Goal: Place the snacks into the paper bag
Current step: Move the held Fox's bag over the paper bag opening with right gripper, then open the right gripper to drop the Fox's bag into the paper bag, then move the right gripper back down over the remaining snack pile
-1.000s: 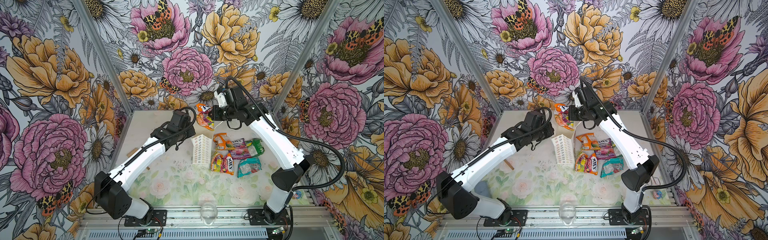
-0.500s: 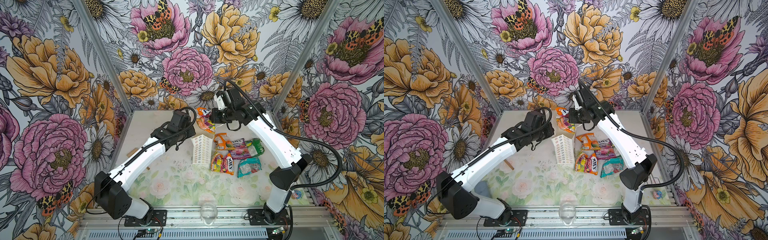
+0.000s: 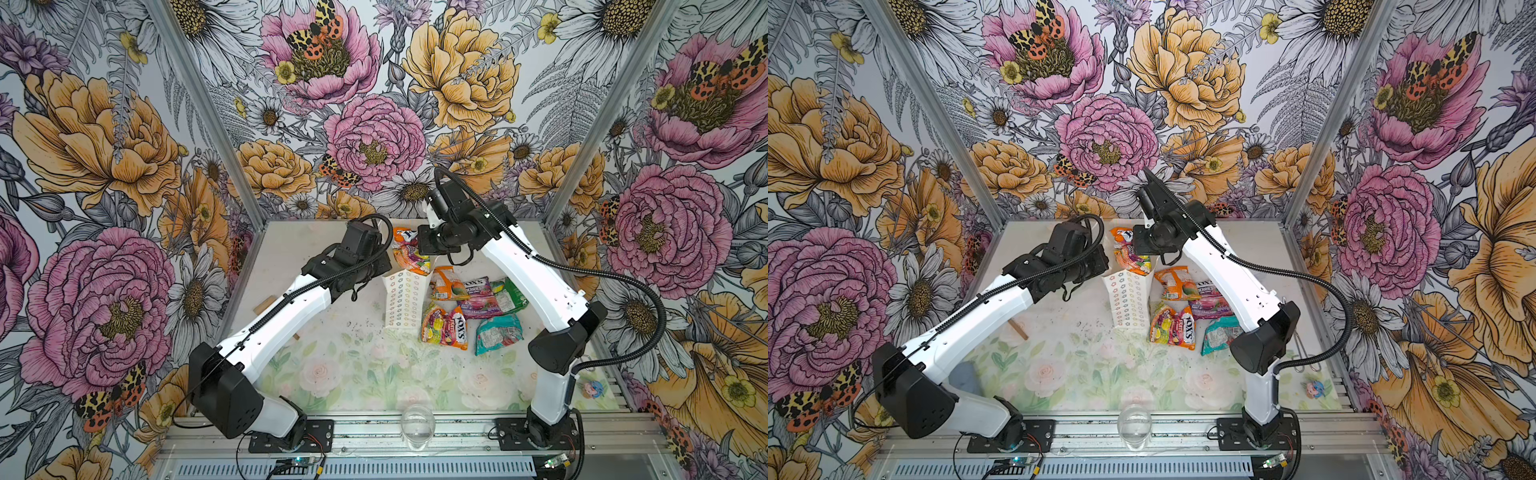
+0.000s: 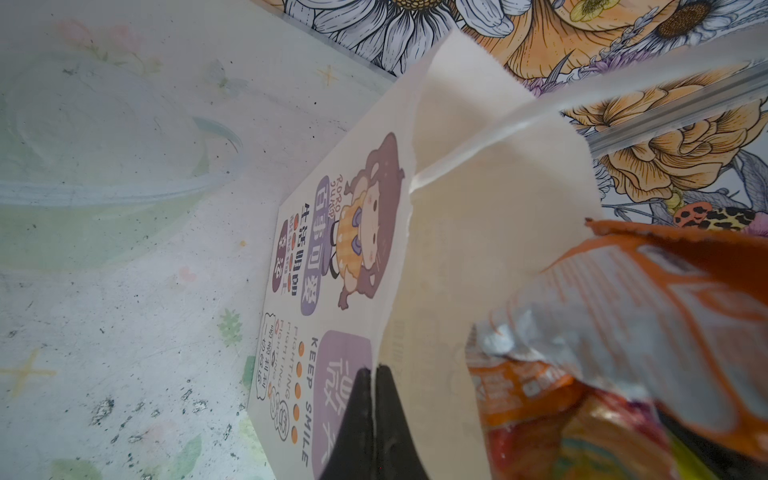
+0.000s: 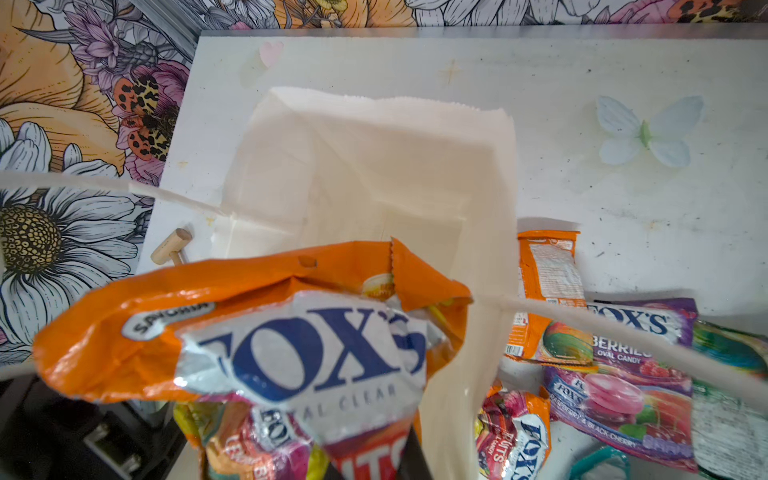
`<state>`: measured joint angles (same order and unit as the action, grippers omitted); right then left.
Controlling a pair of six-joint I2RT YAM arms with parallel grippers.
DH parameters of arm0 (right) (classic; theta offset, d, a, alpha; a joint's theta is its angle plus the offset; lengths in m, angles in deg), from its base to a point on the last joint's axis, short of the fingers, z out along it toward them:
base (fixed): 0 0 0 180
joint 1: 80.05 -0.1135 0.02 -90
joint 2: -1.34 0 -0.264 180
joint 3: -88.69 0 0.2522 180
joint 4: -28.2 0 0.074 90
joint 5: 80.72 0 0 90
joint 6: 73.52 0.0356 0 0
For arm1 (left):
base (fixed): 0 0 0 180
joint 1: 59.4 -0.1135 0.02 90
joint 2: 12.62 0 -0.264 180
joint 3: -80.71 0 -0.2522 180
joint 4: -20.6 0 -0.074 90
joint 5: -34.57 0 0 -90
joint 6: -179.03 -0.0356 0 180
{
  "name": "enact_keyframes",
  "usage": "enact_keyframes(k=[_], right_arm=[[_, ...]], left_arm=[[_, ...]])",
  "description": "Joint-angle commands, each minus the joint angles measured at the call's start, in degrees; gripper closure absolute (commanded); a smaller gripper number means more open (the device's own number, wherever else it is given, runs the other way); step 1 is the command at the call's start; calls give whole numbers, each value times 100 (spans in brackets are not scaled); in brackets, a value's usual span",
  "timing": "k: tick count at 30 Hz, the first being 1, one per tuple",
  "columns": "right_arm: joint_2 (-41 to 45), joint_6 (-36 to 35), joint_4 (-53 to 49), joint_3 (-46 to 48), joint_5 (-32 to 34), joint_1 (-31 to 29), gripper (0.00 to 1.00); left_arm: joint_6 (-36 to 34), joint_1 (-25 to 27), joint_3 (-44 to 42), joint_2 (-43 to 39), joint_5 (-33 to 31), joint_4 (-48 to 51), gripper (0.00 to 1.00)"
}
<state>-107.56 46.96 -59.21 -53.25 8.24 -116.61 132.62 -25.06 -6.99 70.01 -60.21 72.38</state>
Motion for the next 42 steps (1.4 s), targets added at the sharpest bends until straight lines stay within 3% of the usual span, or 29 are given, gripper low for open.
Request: enact_keyframes(k=[1, 13, 23, 27, 42], right_arm=[[-74, 65, -107, -308, 236, -84, 100], [-355, 62, -501, -672, 365, -211, 93], [-381, 63, -549, -733, 338, -238, 71], [-406, 37, -538, -743, 299, -238, 68], [-214, -581, -537, -1435, -579, -238, 55]], left_arm=[[52, 46, 42, -107, -145, -67, 100], [53, 68, 49, -98, -143, -58, 100], [53, 81, 38, -98, -162, -58, 100], [44, 72, 40, -89, -154, -58, 100], [-5, 64, 48, -72, -171, -58, 100]])
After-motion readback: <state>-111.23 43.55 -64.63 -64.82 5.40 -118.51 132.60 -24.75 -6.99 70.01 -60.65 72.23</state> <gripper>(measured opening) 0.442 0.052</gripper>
